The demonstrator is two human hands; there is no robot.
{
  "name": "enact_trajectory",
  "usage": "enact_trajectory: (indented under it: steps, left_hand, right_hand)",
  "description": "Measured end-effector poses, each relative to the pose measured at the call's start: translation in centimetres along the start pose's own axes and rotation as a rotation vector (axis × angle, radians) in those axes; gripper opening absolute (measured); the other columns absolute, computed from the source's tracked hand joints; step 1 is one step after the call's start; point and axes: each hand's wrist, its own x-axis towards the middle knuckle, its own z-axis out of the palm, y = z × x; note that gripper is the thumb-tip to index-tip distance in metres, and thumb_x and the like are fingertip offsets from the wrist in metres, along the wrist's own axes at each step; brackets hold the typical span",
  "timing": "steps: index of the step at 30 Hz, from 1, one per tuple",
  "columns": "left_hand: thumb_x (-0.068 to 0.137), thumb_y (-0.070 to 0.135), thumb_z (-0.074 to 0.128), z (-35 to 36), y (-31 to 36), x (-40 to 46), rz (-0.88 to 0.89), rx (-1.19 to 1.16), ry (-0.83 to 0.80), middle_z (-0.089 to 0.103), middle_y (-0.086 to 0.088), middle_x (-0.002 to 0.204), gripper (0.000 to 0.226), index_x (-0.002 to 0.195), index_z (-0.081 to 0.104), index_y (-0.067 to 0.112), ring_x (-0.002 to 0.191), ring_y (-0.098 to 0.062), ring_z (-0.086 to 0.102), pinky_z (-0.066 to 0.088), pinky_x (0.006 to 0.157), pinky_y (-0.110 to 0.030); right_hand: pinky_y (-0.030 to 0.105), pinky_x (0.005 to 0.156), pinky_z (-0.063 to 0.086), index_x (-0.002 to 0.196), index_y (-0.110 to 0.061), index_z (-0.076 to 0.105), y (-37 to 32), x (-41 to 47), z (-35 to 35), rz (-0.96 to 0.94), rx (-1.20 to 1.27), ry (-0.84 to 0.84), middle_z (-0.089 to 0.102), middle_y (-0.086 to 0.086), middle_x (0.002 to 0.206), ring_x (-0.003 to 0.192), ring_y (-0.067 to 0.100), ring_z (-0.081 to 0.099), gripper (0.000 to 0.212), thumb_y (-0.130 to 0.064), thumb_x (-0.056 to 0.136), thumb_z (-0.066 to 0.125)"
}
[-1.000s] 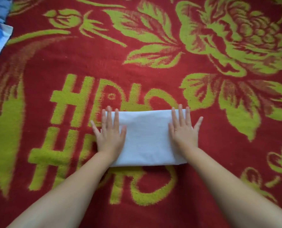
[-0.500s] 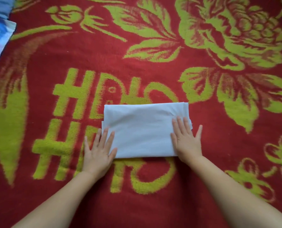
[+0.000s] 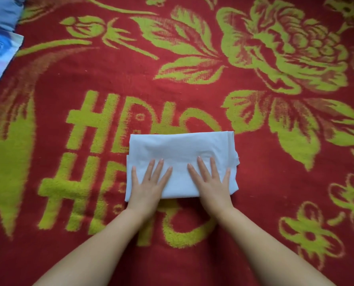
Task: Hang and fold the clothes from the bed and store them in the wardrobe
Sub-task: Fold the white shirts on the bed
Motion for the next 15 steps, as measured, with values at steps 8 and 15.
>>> enact_trajectory:
  steps: [8,15]
  left_hand:
    - [0.090,-0.006,0.031,-6.1,-1.3,1.1,-0.059,-0.160,-0.244,0.003,0.000,0.161,0.079,0.153,0.001,0.032,0.147,-0.029,0.000,0.018,0.113,-0.054]
    - [0.093,-0.004,0.036,-22.4,-2.8,1.3,0.094,-0.075,-0.121,0.024,-0.009,0.154,0.071,0.153,0.011,0.026,0.144,-0.033,0.016,0.033,0.107,-0.049]
  right_hand:
    - [0.046,0.105,0.032,0.150,-0.036,0.019,-0.5,0.5,-8.0,0.017,0.119,-0.116,0.018,-0.006,0.158,0.145,0.031,0.013,0.061,-0.012,0.096,0.035]
    - [0.037,0.084,0.047,0.143,-0.029,0.037,-1.4,-3.8,-22.8,0.032,0.119,0.058,0.050,0.004,0.134,0.117,0.030,0.052,0.059,-0.015,0.089,0.056]
